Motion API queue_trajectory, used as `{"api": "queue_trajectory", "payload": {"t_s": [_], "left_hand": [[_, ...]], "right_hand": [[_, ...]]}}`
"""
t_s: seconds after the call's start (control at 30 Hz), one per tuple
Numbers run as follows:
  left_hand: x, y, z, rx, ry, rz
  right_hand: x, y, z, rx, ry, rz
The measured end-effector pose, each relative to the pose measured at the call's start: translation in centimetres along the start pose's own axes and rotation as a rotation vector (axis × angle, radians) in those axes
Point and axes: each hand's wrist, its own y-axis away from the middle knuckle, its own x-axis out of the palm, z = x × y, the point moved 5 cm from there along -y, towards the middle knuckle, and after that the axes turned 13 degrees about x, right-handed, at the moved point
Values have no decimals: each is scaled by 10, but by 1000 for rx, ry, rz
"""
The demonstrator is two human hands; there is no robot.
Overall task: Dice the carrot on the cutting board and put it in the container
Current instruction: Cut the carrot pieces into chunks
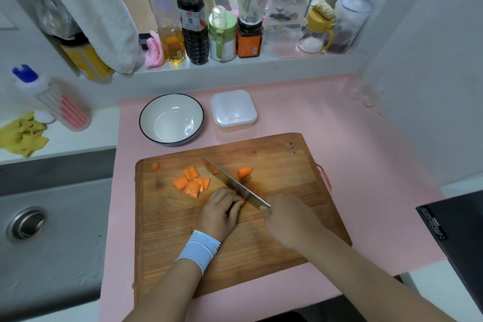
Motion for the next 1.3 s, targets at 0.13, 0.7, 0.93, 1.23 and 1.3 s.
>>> {"api": "queue_trajectory", "payload": {"t_s": [0.13, 0.7, 0.93, 1.23, 1.3], "left_hand": [[0, 0, 1, -12, 9, 0], [-2, 0, 2, -46, 44, -19], [-3, 0, 2, -62, 54, -23], [-3, 1, 2, -51, 48, -19], [-4, 2, 2, -44, 46, -23]], "right_hand": [[1, 1, 4, 12, 15, -12], [7, -7, 8, 56, 9, 37], [12, -6, 4, 73, -5, 44], [29, -17, 4, 118, -52, 10], [31, -18, 3, 112, -56, 0]]}}
